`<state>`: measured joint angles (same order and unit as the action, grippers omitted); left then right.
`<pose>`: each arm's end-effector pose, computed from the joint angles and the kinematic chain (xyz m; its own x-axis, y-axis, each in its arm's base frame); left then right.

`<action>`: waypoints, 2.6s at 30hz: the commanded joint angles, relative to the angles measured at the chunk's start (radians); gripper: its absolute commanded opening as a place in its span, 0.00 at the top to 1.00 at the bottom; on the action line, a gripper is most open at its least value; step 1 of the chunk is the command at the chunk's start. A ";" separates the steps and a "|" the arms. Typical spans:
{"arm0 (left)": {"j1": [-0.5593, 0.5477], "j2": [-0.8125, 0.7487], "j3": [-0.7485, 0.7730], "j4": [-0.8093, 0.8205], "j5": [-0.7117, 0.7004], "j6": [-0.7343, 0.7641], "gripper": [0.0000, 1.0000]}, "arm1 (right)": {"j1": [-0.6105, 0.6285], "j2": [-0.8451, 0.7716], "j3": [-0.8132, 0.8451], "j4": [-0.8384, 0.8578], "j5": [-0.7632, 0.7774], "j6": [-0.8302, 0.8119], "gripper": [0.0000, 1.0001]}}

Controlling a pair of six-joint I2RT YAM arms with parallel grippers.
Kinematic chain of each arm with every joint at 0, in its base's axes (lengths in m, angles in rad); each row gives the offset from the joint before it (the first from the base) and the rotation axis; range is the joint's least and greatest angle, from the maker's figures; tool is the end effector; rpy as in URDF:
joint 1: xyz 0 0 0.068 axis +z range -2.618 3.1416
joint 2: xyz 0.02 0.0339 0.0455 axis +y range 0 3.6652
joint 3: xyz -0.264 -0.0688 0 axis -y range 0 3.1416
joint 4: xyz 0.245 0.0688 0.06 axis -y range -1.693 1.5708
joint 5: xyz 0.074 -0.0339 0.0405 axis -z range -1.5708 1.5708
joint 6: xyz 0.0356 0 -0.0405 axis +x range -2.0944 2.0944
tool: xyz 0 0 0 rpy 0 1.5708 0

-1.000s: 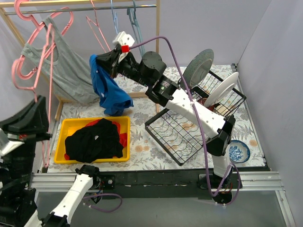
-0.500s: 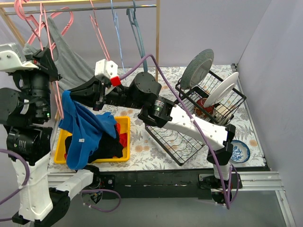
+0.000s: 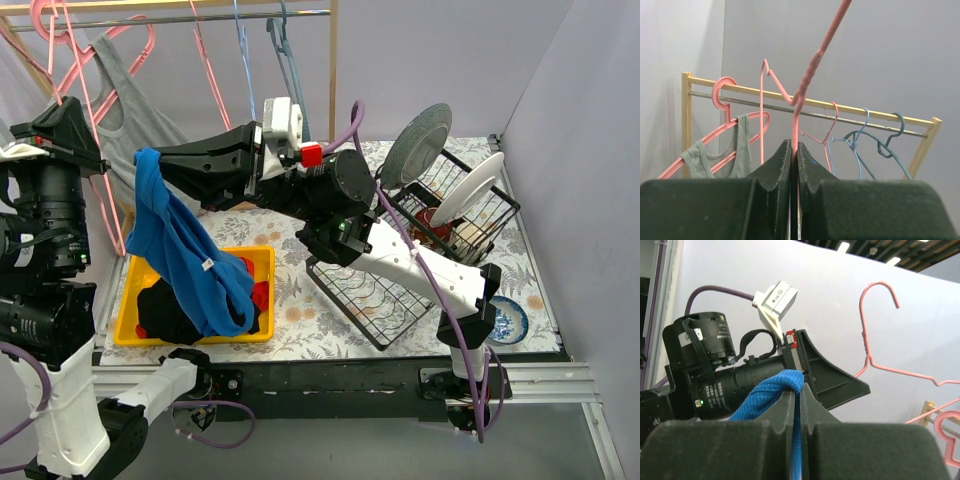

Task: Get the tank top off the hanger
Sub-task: Place the tank top in the bin, then place the hanger at the clothesline.

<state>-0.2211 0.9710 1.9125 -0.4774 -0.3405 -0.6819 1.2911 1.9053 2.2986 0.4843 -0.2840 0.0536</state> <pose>0.0639 -0.0022 0.6129 0.3924 -0.6971 -0.6000 0.2095 0.7030 -0.6797 0.0951 0.3671 0.5954 0.1600 0.7432 -0.6496 -0.9820 0.0532 -0.1810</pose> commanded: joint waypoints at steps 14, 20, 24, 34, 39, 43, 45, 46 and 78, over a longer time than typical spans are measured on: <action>-0.004 -0.017 0.042 -0.021 0.003 0.008 1.00 | -0.018 0.004 -0.174 0.042 0.164 -0.173 0.99; -0.004 -0.038 0.080 -0.038 0.003 -0.010 1.00 | -0.029 0.101 -0.162 0.001 0.261 -0.201 0.99; -0.004 -0.057 0.063 -0.032 -0.018 0.007 1.00 | -0.027 0.104 -0.310 0.010 0.244 -0.104 0.99; -0.003 -0.060 -0.013 -0.058 -0.026 0.001 1.00 | 0.004 0.011 -0.881 0.060 0.221 -0.020 0.99; -0.004 -0.061 -0.070 -0.107 -0.003 -0.051 1.00 | 0.005 -0.057 -1.033 0.022 0.279 0.011 0.76; -0.004 -0.043 -0.086 -0.173 0.009 -0.096 1.00 | 0.004 -0.130 -1.056 -0.044 0.244 0.026 0.53; -0.003 -0.032 -0.095 -0.213 0.005 -0.113 1.00 | 0.004 -0.155 -1.024 -0.117 0.226 0.032 0.44; -0.003 -0.031 -0.102 -0.231 0.005 -0.129 1.00 | 0.004 -0.160 -1.007 -0.140 0.218 0.035 0.43; 0.094 0.408 0.154 -0.333 0.153 -0.196 1.00 | -0.012 -0.093 -1.057 0.039 0.105 0.199 0.01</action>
<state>-0.1852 1.3724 1.9778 -0.8040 -0.2344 -0.8883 1.2869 1.9453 1.2865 0.4854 -0.1627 0.2573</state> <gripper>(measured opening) 0.039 0.975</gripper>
